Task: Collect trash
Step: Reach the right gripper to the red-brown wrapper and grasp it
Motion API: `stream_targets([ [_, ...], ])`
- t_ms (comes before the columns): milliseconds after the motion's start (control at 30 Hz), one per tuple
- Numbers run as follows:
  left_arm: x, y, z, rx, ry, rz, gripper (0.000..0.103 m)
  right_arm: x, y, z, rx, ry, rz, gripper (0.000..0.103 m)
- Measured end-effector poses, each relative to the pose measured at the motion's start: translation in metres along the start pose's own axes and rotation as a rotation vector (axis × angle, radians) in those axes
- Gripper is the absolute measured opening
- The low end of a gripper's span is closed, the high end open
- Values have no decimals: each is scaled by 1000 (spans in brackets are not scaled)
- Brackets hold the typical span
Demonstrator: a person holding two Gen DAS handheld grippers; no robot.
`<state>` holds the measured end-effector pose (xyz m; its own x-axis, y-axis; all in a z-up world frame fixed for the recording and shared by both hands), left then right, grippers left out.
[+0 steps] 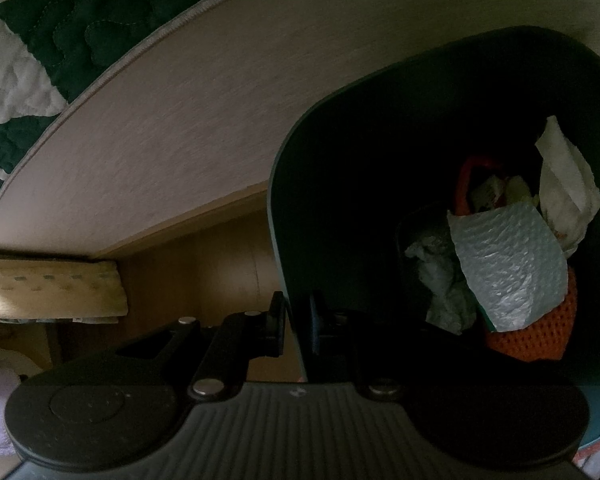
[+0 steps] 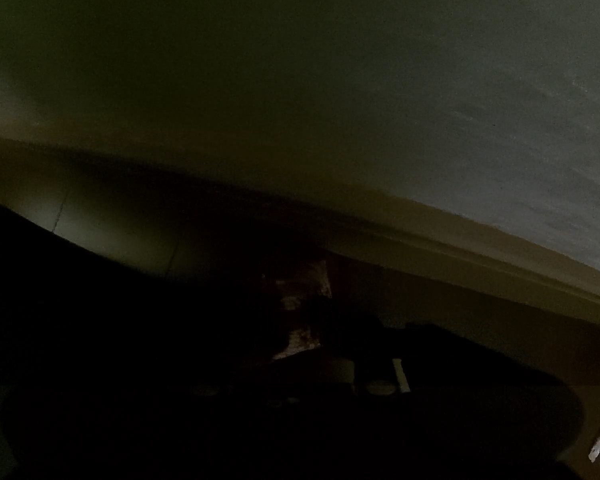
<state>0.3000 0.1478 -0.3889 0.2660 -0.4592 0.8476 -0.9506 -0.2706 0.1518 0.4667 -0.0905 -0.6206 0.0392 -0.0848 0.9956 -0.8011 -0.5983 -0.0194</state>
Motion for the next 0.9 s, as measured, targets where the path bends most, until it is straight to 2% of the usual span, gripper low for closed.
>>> stream_targets([
  [200,-1,1,2,0,-11,2,11,25,13,6,-11,-38,34,19],
  [433,-1,3,3,-8,-27,9,11,77,37,4,32,-92,93,18],
  [767,0,3,4,-14,-45,20,12,207,92,1,66,-196,266,18],
  [900,2,4,4,-14,-42,27,12,262,103,-18,98,-287,331,18],
])
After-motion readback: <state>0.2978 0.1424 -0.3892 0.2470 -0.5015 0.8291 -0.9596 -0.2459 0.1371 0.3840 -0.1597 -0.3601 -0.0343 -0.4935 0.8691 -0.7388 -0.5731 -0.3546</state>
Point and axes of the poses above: each gripper's, at about its wrist camera, not at the fingertips, and x roughly against the way its jaws point, z to its right, y to its underside, the point moved 10 cm from there along -x, roughly the way its jaws point, and after that the axes turned 15 degrees about -z, right-handed, at the moved point
